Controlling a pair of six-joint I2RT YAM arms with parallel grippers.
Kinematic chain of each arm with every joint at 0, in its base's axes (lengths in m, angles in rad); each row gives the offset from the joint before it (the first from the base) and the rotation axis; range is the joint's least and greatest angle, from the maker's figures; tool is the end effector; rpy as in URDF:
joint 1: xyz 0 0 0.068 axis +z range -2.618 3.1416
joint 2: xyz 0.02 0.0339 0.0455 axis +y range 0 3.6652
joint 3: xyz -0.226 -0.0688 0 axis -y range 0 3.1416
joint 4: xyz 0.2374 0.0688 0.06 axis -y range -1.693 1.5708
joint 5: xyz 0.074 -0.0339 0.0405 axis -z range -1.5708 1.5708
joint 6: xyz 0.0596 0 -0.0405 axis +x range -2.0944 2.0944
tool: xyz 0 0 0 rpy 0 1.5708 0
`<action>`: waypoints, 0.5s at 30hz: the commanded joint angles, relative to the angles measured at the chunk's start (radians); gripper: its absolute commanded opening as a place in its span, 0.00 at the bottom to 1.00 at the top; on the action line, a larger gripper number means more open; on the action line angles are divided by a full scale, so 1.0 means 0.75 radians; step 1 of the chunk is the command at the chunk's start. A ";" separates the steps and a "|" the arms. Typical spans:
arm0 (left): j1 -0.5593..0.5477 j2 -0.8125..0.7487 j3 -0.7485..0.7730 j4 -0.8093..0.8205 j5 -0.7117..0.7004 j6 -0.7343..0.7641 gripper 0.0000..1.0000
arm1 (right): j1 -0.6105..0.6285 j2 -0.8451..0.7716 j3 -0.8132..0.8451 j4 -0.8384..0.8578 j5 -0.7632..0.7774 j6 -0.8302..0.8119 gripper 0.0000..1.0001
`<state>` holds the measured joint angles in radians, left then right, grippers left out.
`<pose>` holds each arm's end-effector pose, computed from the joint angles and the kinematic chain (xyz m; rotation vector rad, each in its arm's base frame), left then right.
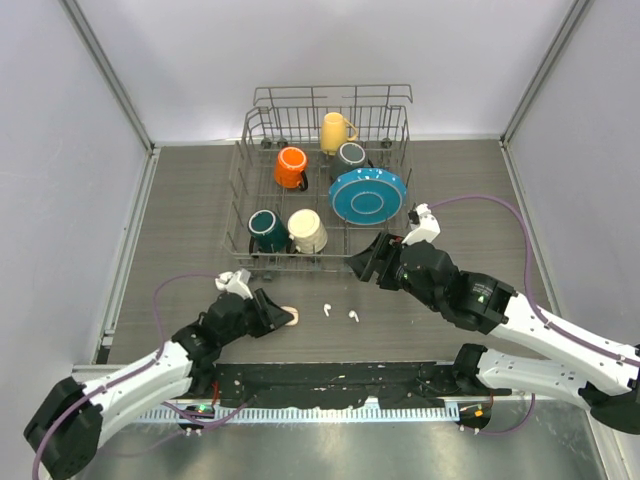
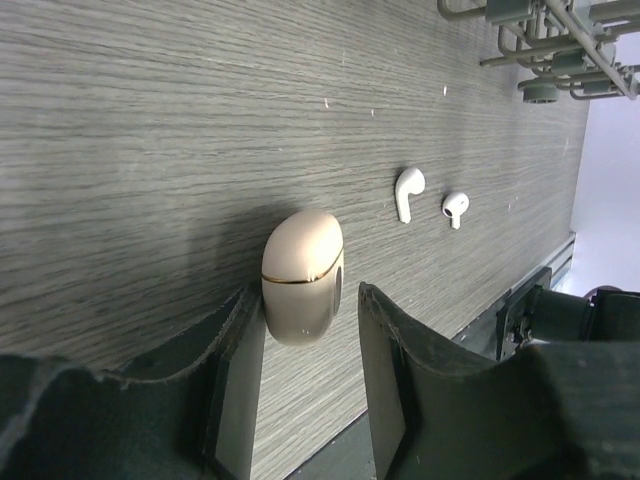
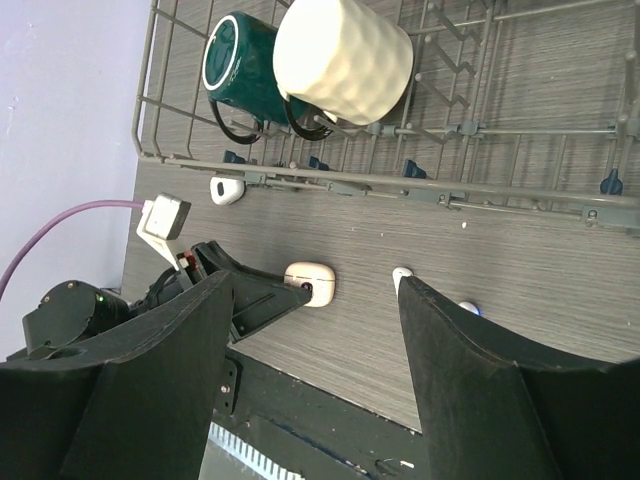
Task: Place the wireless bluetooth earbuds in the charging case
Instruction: Place the charging case at the center of the board.
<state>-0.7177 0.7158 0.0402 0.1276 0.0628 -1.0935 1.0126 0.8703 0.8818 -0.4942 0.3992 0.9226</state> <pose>0.1378 -0.1253 0.0906 -0.3960 2.3032 -1.0770 0.1389 0.1787 0.2892 0.1619 2.1042 0.8032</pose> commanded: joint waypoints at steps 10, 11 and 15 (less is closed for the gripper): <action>0.006 -0.584 0.155 -0.846 -0.359 -0.111 0.57 | 0.002 -0.048 -0.024 0.045 0.032 0.015 0.72; 0.006 -0.611 0.175 -0.882 -0.404 -0.123 0.59 | 0.000 -0.046 -0.022 0.045 0.034 0.015 0.72; 0.004 -0.697 0.290 -1.035 -0.543 -0.103 0.71 | -0.002 -0.042 -0.020 0.043 0.032 0.013 0.72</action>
<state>-0.7177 0.2379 0.1665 -0.4400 -0.1852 -1.1660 1.0126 0.8505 0.8650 -0.4942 0.4004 0.9234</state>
